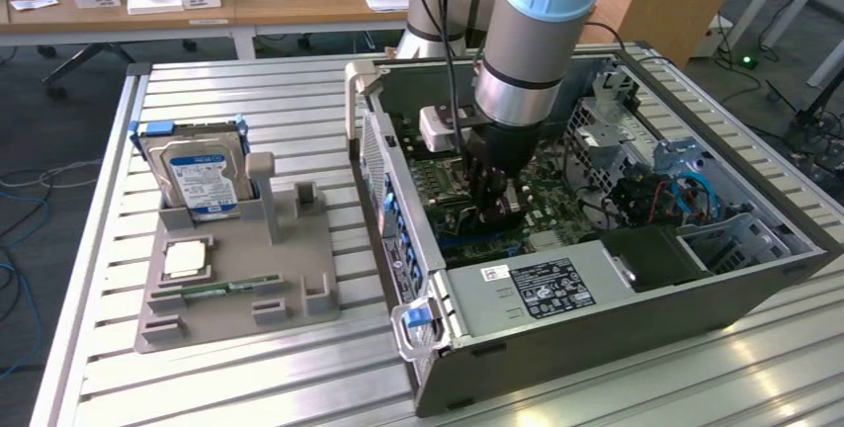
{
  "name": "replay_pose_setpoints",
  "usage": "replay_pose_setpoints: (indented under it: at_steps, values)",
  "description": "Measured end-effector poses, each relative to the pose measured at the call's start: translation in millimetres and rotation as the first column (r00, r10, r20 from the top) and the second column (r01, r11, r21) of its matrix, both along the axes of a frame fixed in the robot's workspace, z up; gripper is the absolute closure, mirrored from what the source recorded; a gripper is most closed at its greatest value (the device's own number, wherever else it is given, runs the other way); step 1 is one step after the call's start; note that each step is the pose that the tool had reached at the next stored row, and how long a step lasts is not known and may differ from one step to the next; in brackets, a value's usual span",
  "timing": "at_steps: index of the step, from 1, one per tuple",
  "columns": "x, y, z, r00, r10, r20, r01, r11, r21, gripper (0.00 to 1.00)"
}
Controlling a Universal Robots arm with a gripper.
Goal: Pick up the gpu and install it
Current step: 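Insert the gpu into the slot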
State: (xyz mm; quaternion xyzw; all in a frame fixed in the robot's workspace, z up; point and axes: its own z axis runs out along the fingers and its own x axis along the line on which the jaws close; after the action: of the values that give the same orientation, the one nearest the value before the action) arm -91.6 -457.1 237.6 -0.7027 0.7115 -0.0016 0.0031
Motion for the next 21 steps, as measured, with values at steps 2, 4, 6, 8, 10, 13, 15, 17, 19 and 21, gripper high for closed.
replay_pose_setpoints:
  at_steps: [2,4,6,8,10,13,15,17,19,21]
  values:
    - [0.0,0.0,-0.1,1.0,0.0,0.0,0.0,1.0,0.0001,0.74]
    - [0.0,0.0,-0.1,1.0,0.0,0.0001,0.0,1.0,0.0001,0.74]
    - [-0.1,-0.1,-0.1,1.0,0.0,-0.0001,0.0,1.0,0.0,0.74]
    - [0.0,0.0,-0.2,1.0,0.0,0.0,0.0,1.0,0.0,0.74]
    - [0.0,0.0,-0.3,1.0,0.0,0.0,0.0,1.0,0.0001,0.74]
    - [0.0,0.0,-0.3,1.0,0.0,0.0001,0.0,1.0,0.0002,0.74]
    - [0.0,0.0,-0.3,1.0,0.0,0.0001,0.0,1.0,0.0002,0.74]
    - [0.0,0.0,-0.3,1.0,0.0,0.0,0.0,1.0,0.0002,0.74]
    - [0.0,0.0,-0.3,1.0,0.0,0.0001,0.0,1.0,0.0002,0.74]
    - [0.0,0.0,-0.3,1.0,0.0,0.0001,0.0,1.0,0.0001,0.74]
